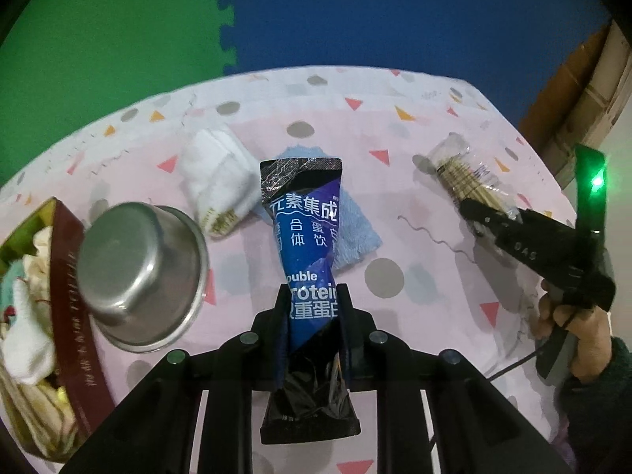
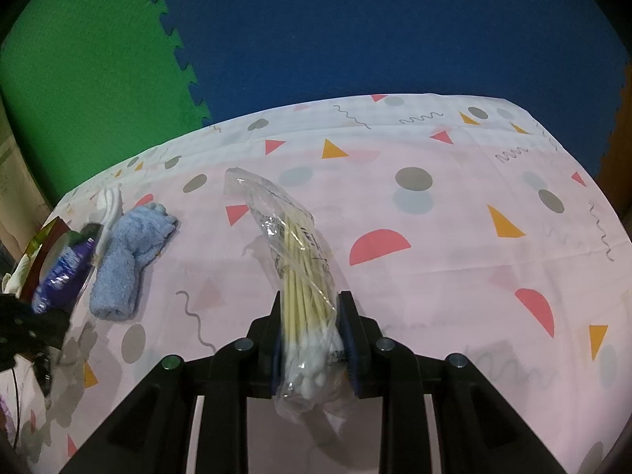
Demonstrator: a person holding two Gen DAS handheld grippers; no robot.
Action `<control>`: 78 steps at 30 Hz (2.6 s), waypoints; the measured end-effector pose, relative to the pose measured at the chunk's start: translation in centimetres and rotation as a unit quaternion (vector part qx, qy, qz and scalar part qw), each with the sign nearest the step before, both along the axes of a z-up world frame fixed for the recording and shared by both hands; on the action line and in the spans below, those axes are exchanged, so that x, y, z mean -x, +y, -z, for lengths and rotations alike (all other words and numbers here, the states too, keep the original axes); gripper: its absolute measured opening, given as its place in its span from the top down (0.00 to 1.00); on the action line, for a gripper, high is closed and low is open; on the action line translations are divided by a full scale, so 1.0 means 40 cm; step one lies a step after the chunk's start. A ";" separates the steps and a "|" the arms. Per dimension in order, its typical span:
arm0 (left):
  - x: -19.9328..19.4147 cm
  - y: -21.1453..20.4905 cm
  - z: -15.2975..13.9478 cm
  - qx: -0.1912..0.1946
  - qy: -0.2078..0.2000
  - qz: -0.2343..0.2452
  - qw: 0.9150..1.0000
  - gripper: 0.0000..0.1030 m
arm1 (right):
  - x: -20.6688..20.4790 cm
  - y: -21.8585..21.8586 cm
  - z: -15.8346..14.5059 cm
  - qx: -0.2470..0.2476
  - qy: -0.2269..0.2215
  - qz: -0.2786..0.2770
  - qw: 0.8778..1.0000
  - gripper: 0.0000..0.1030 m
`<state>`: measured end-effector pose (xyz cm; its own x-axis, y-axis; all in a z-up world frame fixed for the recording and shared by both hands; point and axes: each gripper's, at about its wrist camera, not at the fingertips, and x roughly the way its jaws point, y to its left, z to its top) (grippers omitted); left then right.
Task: Organize soft objects
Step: 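Carry the protein bar packet over the gold tray with the left tool, then lower the protein bar packet into the tray and open the left tool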
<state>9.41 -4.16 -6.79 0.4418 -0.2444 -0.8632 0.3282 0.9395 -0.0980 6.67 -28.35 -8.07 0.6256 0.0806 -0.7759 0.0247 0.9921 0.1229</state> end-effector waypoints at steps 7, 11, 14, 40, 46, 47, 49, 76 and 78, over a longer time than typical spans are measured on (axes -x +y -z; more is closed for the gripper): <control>0.026 0.034 -0.065 0.016 -0.018 -0.016 1.000 0.83 | -0.001 0.004 0.000 0.005 0.001 0.000 1.000 0.75; 0.038 0.065 -0.099 0.011 -0.036 -0.029 0.999 0.83 | -0.001 0.008 0.000 0.007 0.001 0.000 1.000 0.75; 0.039 0.102 -0.119 0.007 -0.045 -0.048 0.998 0.83 | 0.000 0.009 0.000 0.010 0.001 0.000 1.000 0.75; -0.003 0.522 -0.132 -0.056 -0.045 -0.218 0.973 0.83 | -0.002 0.014 0.000 0.020 0.003 0.000 1.000 0.75; -0.014 0.566 -0.101 -0.059 -0.033 -0.233 0.970 0.83 | 0.001 0.016 0.000 0.024 0.003 0.001 1.000 0.75; -0.016 0.570 -0.097 -0.057 -0.032 -0.234 0.970 0.83 | 0.000 0.017 0.000 0.024 0.003 0.001 1.000 0.75; -0.022 0.578 -0.089 -0.055 -0.029 -0.235 0.970 0.83 | 0.001 0.017 0.000 0.025 0.004 0.001 1.000 0.75; -0.055 0.619 -0.023 -0.057 -0.007 -0.243 0.968 0.74 | -0.003 0.023 0.000 0.041 0.006 -0.001 0.999 0.75; -0.045 0.617 -0.037 -0.056 -0.017 -0.243 0.968 0.66 | -0.003 0.023 0.000 0.043 0.006 -0.001 0.999 0.75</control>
<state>11.21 20.50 -5.29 0.5093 0.0940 -0.8555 -0.1538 0.9880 0.0170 6.78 -27.45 -8.07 0.6156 0.0155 -0.7879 0.0228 0.9990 0.0375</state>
